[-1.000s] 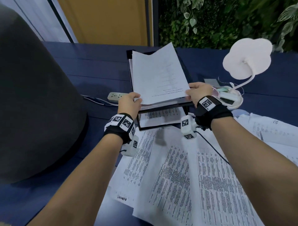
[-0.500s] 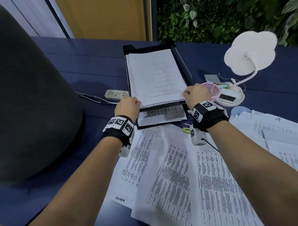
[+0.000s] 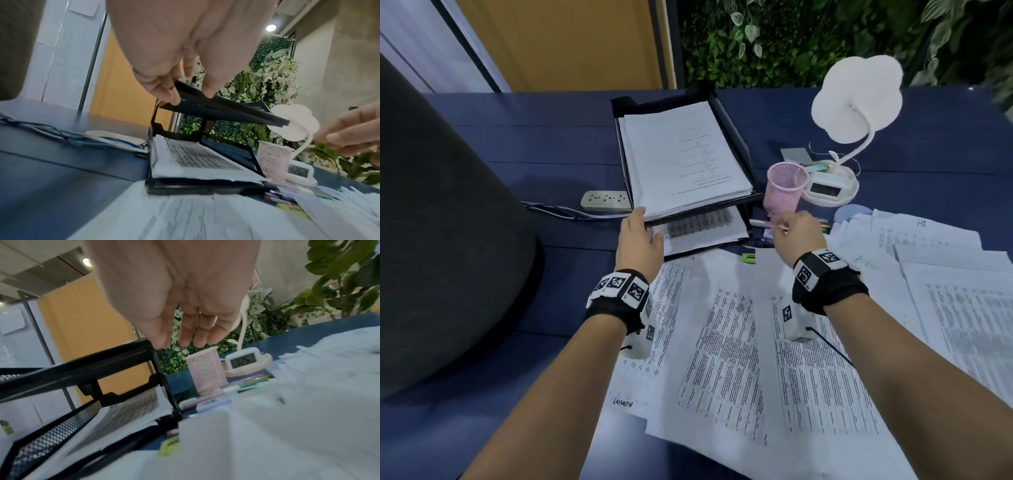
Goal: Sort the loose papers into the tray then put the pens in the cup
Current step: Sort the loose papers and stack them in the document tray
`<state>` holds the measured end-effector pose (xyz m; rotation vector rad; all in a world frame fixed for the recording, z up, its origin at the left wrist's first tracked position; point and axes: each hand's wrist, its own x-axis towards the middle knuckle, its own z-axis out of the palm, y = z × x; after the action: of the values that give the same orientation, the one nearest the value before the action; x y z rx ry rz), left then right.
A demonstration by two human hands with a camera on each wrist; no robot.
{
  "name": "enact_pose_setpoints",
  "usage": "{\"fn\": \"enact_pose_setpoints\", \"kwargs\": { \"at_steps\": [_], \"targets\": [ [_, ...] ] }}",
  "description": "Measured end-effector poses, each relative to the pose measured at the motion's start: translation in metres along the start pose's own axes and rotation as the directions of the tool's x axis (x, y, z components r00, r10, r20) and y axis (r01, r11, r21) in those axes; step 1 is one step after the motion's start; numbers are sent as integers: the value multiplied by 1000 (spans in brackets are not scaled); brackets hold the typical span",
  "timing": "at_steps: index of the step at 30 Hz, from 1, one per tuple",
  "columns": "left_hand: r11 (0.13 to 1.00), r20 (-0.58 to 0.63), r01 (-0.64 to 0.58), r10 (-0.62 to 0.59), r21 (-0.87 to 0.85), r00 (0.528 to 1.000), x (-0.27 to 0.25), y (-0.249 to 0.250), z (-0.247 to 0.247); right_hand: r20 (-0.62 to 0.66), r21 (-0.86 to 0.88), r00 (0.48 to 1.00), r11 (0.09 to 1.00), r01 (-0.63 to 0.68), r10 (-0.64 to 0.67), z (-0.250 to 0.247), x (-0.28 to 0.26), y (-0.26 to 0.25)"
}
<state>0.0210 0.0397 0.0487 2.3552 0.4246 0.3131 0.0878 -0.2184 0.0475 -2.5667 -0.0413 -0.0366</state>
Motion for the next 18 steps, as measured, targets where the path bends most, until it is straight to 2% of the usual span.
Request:
{"fn": "enact_pose_setpoints", "kwargs": {
  "at_steps": [3,7,10,13,18],
  "targets": [
    [992,20,-39,36,123,999,-22,2,12,78,-60,990,992,-114,119,2,-18,27],
    [955,122,-62,27,290,992,-49,4,32,153,-147,944,951,-272,294,5,-40,60],
    [954,218,-59,-7,294,976,-61,6,51,205,-212,903,918,-335,377,3,-54,83],
    [957,339,-69,-31,280,940,-69,11,71,239,-291,860,879,-379,450,-2,-64,103],
    [947,472,-113,-46,302,880,-84,24,104,286,-390,811,835,-388,510,-9,-76,125]
  ]
}}
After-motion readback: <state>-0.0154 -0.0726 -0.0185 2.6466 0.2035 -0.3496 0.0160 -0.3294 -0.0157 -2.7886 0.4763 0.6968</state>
